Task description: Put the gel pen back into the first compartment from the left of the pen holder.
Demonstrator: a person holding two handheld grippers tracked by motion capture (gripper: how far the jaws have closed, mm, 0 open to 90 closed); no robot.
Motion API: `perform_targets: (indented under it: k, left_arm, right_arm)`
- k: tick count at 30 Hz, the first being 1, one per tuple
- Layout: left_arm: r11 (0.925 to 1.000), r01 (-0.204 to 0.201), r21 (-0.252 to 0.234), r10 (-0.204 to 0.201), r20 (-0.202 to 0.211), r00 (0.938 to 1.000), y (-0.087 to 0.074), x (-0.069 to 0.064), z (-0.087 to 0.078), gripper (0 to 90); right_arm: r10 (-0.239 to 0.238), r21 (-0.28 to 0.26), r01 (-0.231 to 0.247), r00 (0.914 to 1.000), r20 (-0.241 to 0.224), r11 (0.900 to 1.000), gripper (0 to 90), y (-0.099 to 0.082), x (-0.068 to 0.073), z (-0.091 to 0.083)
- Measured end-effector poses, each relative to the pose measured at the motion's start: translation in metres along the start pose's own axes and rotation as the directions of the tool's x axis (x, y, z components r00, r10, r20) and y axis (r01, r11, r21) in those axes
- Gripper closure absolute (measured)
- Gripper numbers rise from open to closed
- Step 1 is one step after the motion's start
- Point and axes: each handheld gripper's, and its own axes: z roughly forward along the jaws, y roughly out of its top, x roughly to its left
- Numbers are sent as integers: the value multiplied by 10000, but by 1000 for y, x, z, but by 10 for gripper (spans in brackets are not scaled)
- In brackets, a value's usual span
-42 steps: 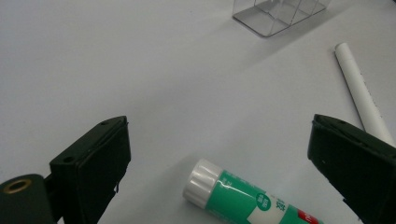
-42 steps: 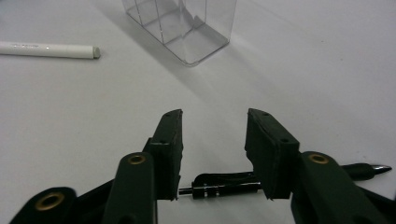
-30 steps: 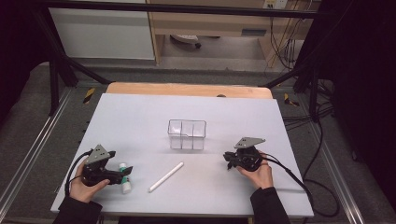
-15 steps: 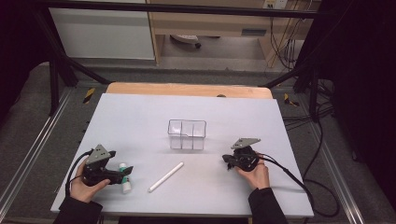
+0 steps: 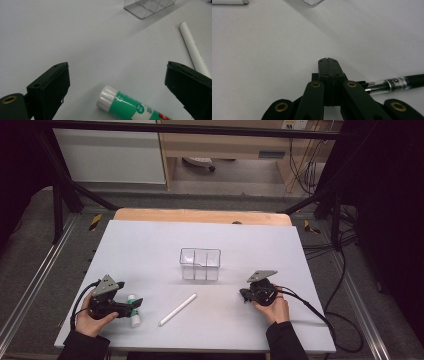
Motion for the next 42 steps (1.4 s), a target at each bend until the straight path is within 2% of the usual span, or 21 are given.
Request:
perform_targets:
  k: [15,27,42]
  left_arm:
    - [10000,-1,8,1,-1,10000,0,0,0,57]
    - [10000,19,13,-19,-10,10000,0,0,0,57]
    - [10000,-2,40,2,-11,10000,0,0,1,58]
  right_arm:
    - [183,17,-184,9995,264,9998,900,-19,-6,-17]
    - [175,112,-184,9971,742,9998,900,-28,-11,-28]
    - [617,11,-622,9923,1070,9981,900,-39,-24,-41]
